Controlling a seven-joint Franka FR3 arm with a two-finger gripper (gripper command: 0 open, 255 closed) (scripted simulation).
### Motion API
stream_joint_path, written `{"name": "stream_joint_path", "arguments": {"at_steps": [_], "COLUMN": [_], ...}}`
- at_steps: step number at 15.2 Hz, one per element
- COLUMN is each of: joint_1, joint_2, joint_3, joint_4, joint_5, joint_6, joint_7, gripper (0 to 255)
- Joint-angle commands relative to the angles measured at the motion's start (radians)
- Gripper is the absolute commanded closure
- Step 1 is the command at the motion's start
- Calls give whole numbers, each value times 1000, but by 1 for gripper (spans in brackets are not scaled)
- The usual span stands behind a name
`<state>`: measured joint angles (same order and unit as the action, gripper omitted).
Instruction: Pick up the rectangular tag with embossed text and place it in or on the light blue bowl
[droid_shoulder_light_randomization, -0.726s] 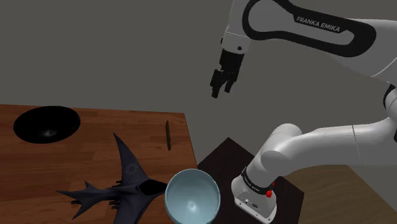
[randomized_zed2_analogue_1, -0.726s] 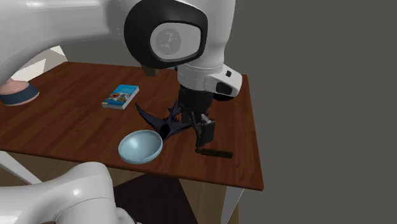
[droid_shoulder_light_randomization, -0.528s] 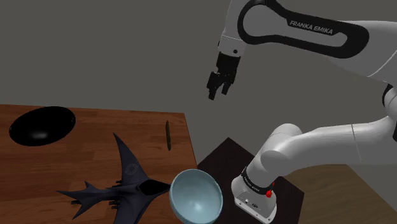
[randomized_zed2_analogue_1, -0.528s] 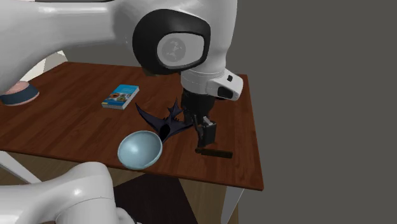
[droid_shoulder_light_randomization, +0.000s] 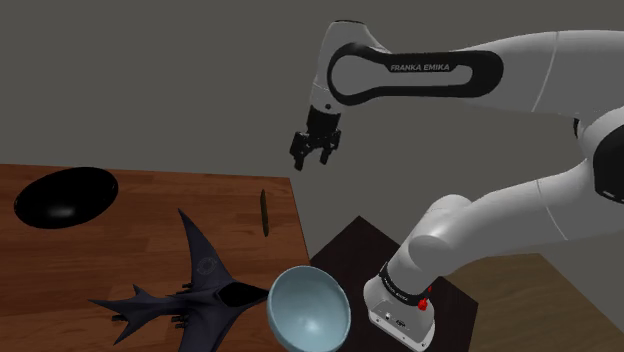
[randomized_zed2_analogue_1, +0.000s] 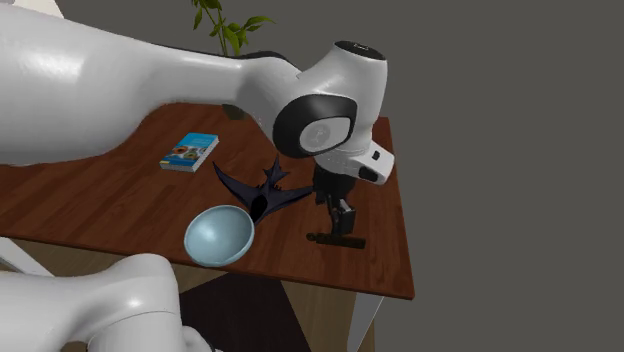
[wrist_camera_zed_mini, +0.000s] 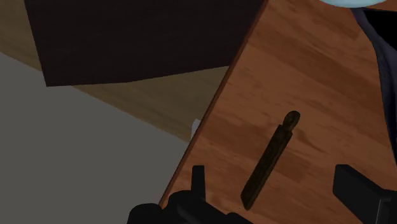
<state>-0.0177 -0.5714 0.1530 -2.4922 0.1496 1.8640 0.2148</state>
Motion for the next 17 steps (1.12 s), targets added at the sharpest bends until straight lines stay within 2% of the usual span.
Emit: {"name": "stream_joint_path", "arguments": {"at_steps": [1,9,15,17], "joint_1": [-9,-47,-69,-70], "joint_2": [57,345,585,638], "joint_3": [16,71,85,82], "joint_4": [-15,17,103,128], "joint_5": [6,-6,-66,-84], "joint_6": [84,378,557,590], "joint_7": [32,175,302,332], "gripper": [0,0,0,0]}}
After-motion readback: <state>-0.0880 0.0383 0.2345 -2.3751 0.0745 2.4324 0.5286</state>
